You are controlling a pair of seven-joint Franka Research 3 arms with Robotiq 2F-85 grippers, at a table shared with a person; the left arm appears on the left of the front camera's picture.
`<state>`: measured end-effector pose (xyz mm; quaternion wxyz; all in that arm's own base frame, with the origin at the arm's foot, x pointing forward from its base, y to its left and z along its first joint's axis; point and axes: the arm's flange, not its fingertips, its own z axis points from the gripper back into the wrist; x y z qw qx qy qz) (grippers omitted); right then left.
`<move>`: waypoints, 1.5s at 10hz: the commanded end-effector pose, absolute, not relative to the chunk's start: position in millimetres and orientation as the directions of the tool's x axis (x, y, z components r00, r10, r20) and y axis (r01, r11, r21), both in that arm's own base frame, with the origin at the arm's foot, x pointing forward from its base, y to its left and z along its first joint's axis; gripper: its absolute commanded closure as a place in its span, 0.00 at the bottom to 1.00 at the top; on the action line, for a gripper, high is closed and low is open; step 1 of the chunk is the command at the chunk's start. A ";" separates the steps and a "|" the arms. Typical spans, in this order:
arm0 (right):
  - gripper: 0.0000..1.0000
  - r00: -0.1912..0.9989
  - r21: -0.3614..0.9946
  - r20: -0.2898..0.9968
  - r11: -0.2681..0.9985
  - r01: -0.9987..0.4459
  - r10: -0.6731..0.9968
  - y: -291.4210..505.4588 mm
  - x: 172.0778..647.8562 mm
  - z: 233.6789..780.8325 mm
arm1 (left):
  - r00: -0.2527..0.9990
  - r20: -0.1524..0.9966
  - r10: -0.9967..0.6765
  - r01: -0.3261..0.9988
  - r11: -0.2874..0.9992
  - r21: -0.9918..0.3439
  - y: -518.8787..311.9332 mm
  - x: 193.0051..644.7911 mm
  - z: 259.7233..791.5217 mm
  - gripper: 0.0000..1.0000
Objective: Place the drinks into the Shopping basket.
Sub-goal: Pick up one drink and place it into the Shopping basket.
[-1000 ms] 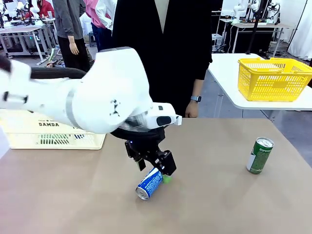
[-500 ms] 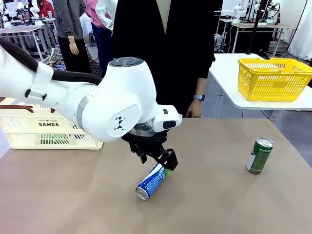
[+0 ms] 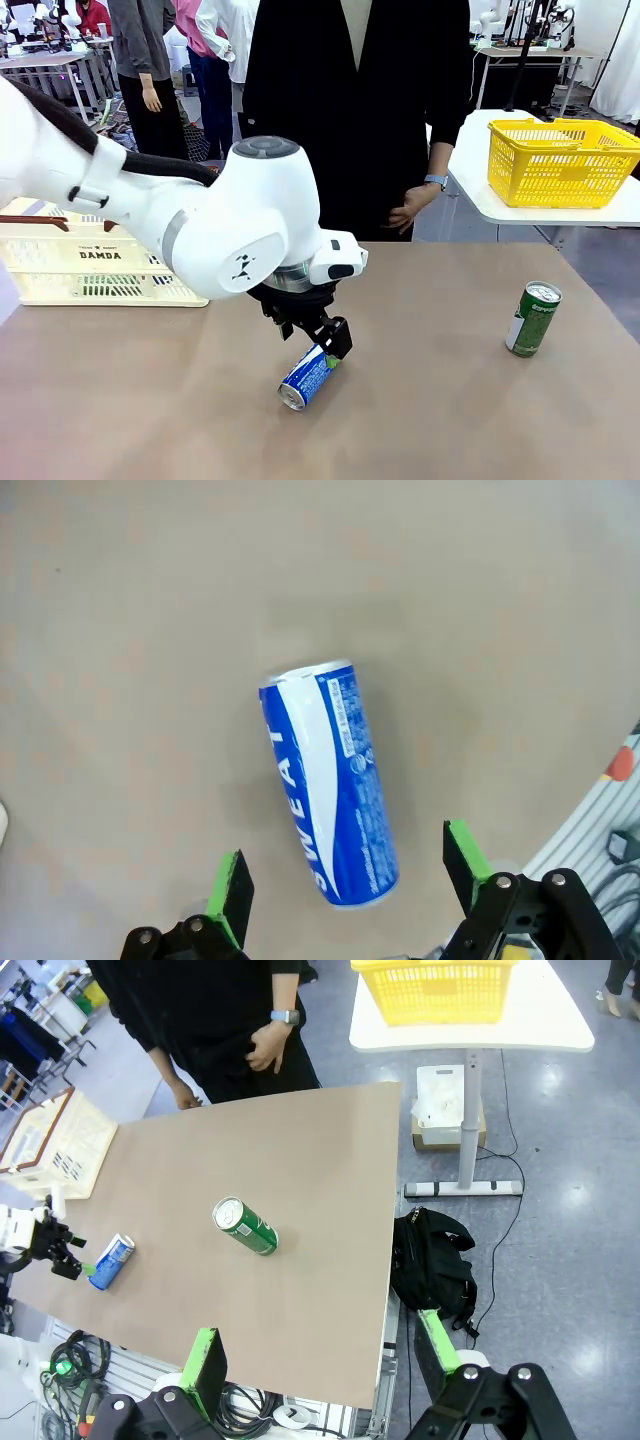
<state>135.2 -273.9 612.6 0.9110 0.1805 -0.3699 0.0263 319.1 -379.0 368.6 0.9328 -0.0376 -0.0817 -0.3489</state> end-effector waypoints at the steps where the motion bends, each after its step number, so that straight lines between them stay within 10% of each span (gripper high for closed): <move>1: 0.00 0.735 0.310 0.670 0.938 -0.156 -0.100 -275.9 133.2 615.2 | 0.737 0.185 -0.650 0.662 0.750 -0.002 -389.3 328.6 347.6 0.00; 8: 0.00 0.735 0.310 0.670 0.938 -0.156 -0.100 -275.9 133.2 615.2 | 0.711 0.124 -0.692 0.699 0.715 -0.020 -396.5 336.8 298.9 0.00; 10: 0.00 0.735 0.310 0.670 0.938 -0.156 -0.100 -275.9 133.2 615.2 | 0.704 0.143 -0.696 0.704 0.711 -0.006 -396.8 335.4 300.2 1.00; 15: 0.00 0.735 0.310 0.670 0.938 -0.156 -0.100 -275.9 133.2 615.2 | 0.715 0.200 -0.670 0.680 0.733 0.026 -381.8 336.0 330.5 1.00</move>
